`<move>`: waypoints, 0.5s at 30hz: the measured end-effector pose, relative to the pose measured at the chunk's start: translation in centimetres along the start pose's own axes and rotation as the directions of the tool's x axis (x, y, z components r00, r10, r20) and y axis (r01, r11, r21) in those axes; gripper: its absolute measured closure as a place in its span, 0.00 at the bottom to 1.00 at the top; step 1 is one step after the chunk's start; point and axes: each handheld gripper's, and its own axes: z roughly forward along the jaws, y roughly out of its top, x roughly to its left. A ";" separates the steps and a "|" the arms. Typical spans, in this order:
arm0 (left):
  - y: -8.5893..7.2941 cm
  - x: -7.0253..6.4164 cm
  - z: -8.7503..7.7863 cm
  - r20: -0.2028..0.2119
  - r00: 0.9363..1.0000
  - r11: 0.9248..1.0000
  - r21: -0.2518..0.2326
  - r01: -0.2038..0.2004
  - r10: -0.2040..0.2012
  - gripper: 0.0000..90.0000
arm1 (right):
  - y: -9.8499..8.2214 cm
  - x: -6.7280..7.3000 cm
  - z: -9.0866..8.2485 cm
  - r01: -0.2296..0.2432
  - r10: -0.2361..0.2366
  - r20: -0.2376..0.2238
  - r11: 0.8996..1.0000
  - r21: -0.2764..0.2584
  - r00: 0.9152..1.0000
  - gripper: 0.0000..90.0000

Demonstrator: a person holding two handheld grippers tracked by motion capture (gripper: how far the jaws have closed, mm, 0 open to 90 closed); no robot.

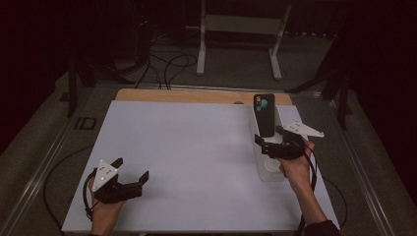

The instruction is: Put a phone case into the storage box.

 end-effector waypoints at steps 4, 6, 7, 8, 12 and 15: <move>0.1 -0.1 0.0 0.005 1.000 1.000 -0.002 -0.003 0.003 0.00 | -0.7 0.3 -0.7 0.007 -0.007 -0.011 1.000 -0.004 1.000 0.09; 0.2 -0.2 -0.1 0.010 1.000 1.000 -0.002 -0.005 0.005 0.00 | -1.1 0.5 -1.1 0.017 -0.017 -0.013 1.000 -0.014 1.000 0.09; 0.3 -0.2 -0.2 0.011 1.000 1.000 -0.006 -0.007 0.007 0.00 | -1.4 0.6 -1.3 0.021 -0.021 -0.018 1.000 -0.017 1.000 0.09; 0.3 -0.2 -0.3 0.013 1.000 1.000 -0.006 -0.009 0.009 0.00 | -1.7 0.8 -1.6 0.019 -0.020 -0.023 1.000 -0.023 1.000 0.09; 0.4 -0.1 -0.6 0.021 1.000 1.000 -0.020 -0.014 0.015 0.00 | -2.9 1.2 -2.4 0.044 -0.046 -0.046 0.998 -0.043 0.998 0.09; 0.4 -0.1 -0.8 0.028 0.999 0.999 -0.028 -0.021 0.022 0.00 | -3.5 1.3 -2.8 0.039 -0.041 -0.047 0.998 -0.050 0.998 0.09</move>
